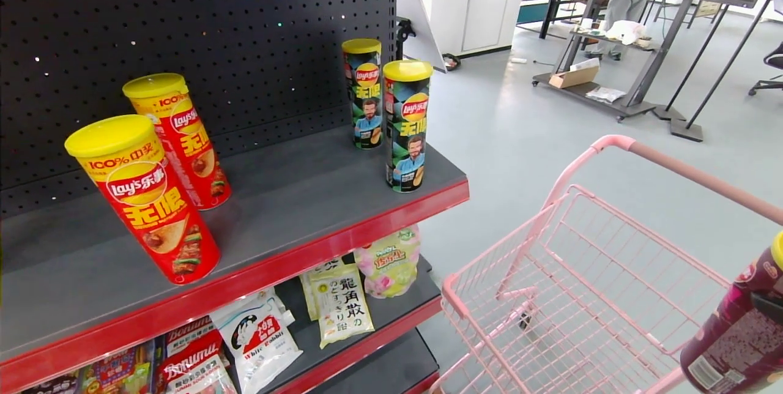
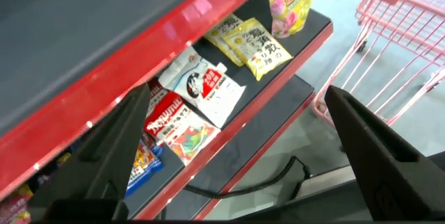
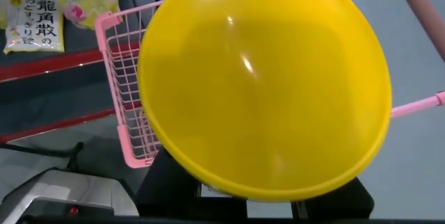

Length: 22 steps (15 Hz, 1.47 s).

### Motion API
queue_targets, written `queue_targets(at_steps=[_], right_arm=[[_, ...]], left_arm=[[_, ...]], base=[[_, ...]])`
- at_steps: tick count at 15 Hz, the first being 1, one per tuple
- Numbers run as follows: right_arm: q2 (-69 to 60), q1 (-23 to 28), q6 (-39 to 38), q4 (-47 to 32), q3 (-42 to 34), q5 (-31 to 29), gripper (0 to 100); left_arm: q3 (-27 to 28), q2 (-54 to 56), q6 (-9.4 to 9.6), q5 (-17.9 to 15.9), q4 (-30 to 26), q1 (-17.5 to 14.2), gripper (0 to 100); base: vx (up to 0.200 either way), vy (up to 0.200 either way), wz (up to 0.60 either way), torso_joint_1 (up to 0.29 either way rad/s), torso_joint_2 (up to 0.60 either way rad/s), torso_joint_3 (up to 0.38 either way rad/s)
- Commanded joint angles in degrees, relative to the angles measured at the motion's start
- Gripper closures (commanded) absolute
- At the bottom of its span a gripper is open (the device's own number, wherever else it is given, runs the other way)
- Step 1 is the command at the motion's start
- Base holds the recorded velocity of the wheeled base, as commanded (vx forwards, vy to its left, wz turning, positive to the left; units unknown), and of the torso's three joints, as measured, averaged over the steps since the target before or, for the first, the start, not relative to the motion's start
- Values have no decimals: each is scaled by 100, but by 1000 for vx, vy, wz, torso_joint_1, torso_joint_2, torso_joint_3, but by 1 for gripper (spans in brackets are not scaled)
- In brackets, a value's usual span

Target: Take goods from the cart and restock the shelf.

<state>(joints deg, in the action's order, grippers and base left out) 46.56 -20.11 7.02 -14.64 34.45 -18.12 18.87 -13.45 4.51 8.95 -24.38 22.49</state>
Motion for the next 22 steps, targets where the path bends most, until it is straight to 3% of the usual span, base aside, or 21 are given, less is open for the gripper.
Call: queue_targets(at_steps=[1, 15, 22], right_arm=[[29, -1, -8, 40, -9, 1, 100], [91, 8, 10, 67, -17, 89, 100], [3, -1, 10, 67, -114, 89, 100]], left_arm=[[11, 0, -3, 2, 4, 1, 0], [64, -9, 6, 2, 4, 1, 0], [64, -18, 6, 10, 4, 1, 0]], base=[[0, 0, 0, 173, -403, -227], [0, 0, 0, 157, -365, -207], [0, 0, 600, 16, -28, -14]])
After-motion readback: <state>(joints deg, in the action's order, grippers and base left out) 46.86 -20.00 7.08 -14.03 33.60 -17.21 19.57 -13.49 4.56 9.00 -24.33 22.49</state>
